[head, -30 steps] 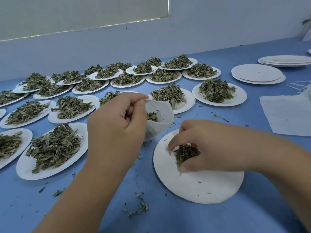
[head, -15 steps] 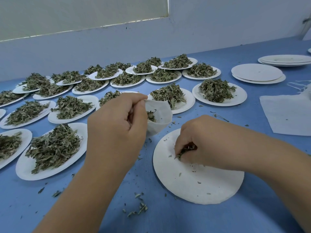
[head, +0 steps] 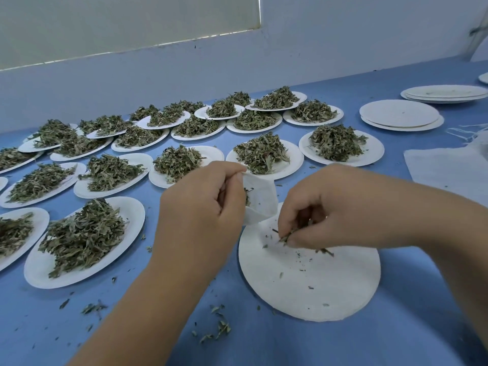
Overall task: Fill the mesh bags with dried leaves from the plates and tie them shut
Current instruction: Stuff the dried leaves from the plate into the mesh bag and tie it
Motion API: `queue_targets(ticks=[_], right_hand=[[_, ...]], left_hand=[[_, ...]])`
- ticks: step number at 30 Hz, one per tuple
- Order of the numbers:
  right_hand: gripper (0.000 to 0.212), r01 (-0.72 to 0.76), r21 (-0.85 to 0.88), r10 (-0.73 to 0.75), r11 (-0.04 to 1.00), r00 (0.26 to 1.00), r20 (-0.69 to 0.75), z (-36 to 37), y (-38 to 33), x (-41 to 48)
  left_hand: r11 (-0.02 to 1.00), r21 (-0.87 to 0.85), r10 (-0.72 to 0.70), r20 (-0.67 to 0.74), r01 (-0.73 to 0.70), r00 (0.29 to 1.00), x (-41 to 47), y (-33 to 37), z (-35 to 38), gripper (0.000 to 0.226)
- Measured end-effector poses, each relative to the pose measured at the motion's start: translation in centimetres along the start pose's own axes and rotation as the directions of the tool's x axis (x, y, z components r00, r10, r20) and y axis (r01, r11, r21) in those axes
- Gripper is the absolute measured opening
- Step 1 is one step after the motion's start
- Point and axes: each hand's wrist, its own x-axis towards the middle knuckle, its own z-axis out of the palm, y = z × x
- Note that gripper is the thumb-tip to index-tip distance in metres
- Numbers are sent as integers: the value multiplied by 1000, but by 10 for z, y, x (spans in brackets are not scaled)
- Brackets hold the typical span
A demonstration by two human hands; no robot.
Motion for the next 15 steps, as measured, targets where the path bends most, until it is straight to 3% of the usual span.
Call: queue_targets(ticks=[6,15], right_hand=[[13,93,267,-66,959,992,-108,-14,0,-5],[8,91,99,-47,991,923,-382,7,-10,5]], left_hand=[[996,-65,-60,35,62,998,-2,1,5,19],[992,-92,-81,72,87,994,-4,3,12,20]])
